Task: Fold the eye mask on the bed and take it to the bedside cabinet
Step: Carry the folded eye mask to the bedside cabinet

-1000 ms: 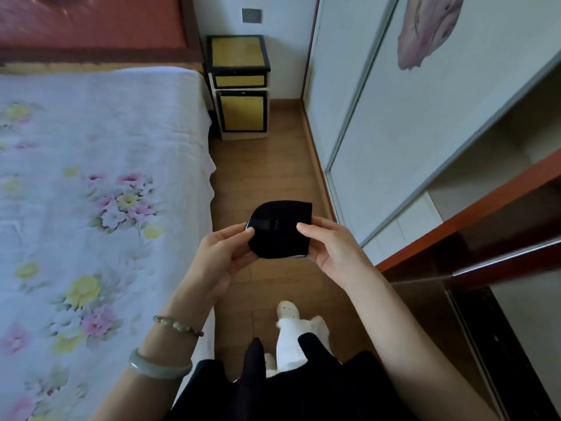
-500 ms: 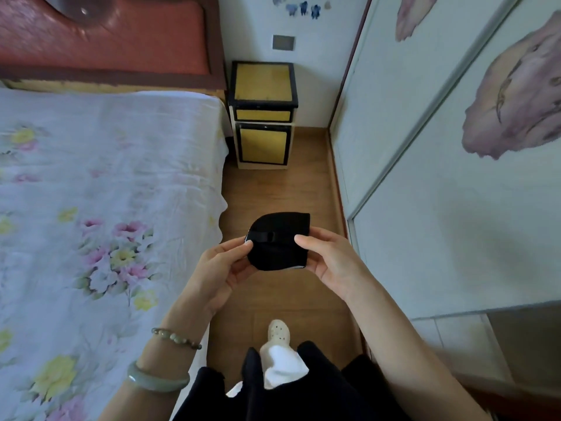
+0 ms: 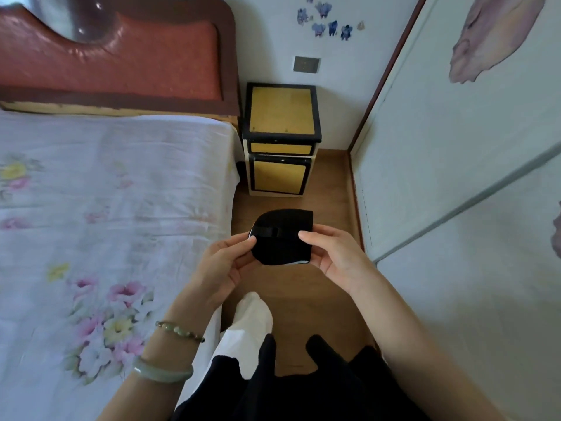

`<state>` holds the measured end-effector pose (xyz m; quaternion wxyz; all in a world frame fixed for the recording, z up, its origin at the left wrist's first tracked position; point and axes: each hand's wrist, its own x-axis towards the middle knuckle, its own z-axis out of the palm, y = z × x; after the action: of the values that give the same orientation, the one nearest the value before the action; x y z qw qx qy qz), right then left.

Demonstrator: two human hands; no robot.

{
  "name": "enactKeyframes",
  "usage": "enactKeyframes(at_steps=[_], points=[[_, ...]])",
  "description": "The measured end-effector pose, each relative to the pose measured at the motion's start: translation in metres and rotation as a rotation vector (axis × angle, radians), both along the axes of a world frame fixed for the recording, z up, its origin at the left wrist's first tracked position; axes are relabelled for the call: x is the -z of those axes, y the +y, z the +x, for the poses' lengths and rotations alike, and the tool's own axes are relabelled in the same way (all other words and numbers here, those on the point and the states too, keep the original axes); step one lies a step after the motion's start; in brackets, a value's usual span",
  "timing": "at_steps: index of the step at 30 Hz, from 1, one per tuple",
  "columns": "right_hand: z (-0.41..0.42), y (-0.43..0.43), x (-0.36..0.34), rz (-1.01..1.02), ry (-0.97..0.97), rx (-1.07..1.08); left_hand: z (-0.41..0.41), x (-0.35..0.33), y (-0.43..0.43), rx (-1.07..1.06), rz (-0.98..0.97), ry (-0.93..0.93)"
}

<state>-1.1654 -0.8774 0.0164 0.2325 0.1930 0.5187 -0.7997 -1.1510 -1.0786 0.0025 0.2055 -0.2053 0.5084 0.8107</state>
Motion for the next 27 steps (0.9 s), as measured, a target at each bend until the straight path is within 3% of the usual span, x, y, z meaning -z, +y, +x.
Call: enactKeyframes(at_steps=[12, 27], points=[[-0.188, -0.036, -0.016, -0.048, 0.025, 0.105, -0.212, -0.015, -0.038, 0.126, -0.019, 0.056], [-0.419, 0.014, 0.008, -0.036, -0.029, 0.063, -0.432, 0.006, 0.016, 0.063, -0.040, -0.038]])
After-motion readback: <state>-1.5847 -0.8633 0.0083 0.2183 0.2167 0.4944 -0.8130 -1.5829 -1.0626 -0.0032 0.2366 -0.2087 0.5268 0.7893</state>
